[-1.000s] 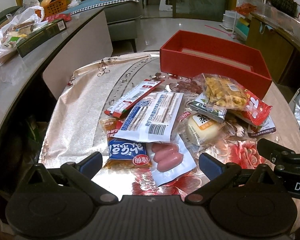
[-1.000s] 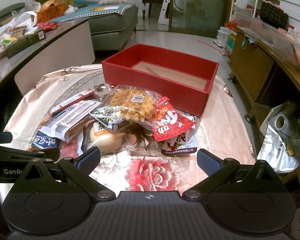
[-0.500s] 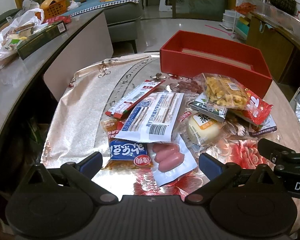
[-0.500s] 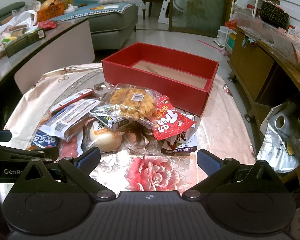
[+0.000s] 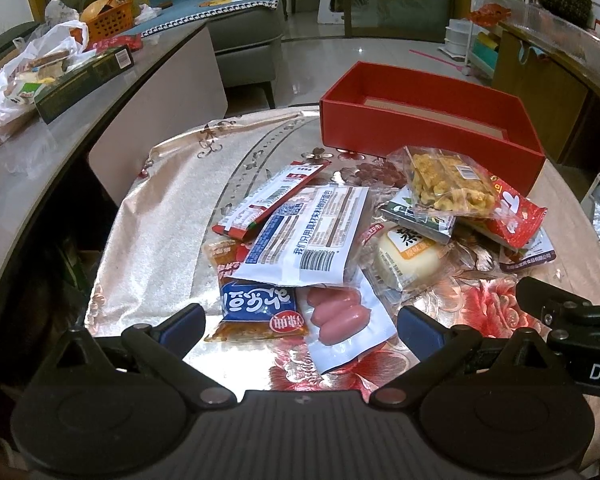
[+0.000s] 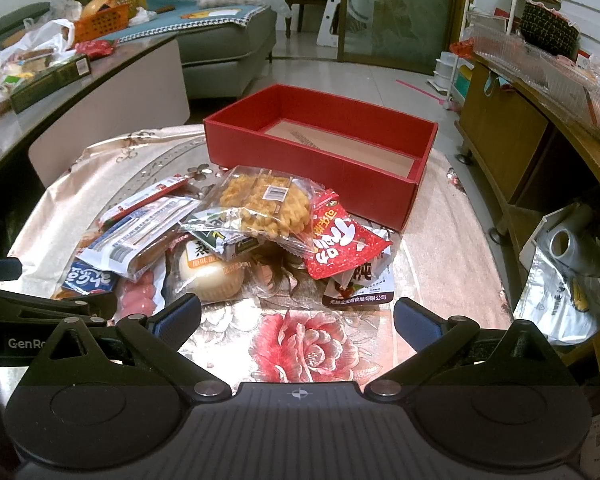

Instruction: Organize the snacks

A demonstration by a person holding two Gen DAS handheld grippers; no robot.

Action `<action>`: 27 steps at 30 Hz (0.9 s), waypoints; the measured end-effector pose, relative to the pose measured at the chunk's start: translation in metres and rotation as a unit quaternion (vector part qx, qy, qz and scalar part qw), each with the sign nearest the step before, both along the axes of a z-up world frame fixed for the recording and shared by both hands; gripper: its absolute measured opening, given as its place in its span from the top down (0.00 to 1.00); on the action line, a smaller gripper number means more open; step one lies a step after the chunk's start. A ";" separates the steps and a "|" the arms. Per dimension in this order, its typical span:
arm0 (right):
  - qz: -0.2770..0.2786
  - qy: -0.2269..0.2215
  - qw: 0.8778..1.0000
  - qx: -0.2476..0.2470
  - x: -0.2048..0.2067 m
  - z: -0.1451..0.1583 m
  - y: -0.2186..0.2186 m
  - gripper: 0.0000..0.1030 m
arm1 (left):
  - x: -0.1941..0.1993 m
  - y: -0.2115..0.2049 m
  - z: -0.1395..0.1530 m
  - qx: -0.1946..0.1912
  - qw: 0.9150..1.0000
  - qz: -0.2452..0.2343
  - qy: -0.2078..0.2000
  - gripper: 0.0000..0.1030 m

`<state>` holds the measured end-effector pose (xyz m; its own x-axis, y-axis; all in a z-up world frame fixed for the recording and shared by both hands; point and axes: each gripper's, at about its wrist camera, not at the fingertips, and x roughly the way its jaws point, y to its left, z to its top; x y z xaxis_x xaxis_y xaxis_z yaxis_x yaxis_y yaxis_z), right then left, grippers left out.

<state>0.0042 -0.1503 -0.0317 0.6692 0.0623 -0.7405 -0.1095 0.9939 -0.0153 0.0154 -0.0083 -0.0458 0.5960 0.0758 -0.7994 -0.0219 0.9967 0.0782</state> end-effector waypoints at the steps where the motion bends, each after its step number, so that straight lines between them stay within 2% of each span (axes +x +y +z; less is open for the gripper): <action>1: 0.000 0.000 1.000 0.000 0.000 0.000 0.000 0.00 | 0.000 0.000 0.000 0.000 1.000 0.000 0.000 0.06; 24: 0.001 0.003 1.000 0.000 -0.001 -0.002 0.000 0.00 | 0.000 -0.001 0.000 0.003 1.000 -0.003 -0.001 0.06; 27: 0.005 0.006 1.000 0.003 0.002 -0.001 0.000 0.00 | 0.001 0.003 0.002 -0.006 1.000 -0.004 -0.006 0.06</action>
<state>0.0066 -0.1504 -0.0327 0.6597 0.0726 -0.7481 -0.1188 0.9929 -0.0085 0.0165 -0.0056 -0.0443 0.6060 0.0613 -0.7931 -0.0148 0.9977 0.0658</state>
